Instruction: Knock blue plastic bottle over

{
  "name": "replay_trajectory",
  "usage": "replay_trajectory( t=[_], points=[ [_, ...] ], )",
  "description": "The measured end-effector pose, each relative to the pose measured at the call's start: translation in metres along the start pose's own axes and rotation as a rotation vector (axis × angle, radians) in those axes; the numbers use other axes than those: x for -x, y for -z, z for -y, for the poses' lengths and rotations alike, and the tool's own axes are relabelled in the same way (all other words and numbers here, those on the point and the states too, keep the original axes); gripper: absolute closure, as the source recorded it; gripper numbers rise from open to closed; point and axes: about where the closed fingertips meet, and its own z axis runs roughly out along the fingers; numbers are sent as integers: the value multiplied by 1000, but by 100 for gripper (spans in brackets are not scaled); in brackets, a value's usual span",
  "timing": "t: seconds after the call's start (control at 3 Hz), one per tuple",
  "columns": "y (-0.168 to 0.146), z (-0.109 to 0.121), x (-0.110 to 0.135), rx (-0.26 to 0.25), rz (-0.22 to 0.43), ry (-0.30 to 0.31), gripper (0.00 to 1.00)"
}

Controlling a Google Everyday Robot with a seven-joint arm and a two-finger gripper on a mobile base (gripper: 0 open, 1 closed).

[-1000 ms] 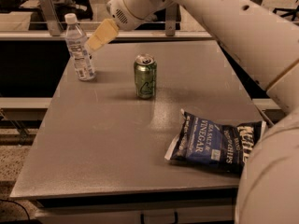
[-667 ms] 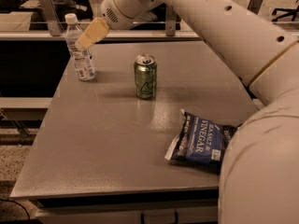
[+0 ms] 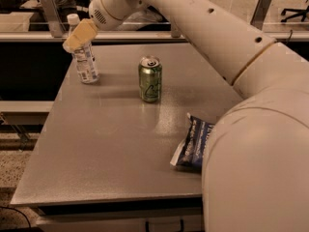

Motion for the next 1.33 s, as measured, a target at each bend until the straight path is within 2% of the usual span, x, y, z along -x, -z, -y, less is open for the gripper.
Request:
replay_trajectory(
  t=[0.33, 0.67, 1.0, 1.33],
  points=[
    [-10, -12, 9, 26, 10, 4, 0],
    [-10, -43, 26, 58, 16, 18, 18],
    [-11, -58, 28, 86, 10, 27, 41],
    [-8, -64, 21, 100, -5, 35, 72]
  ],
)
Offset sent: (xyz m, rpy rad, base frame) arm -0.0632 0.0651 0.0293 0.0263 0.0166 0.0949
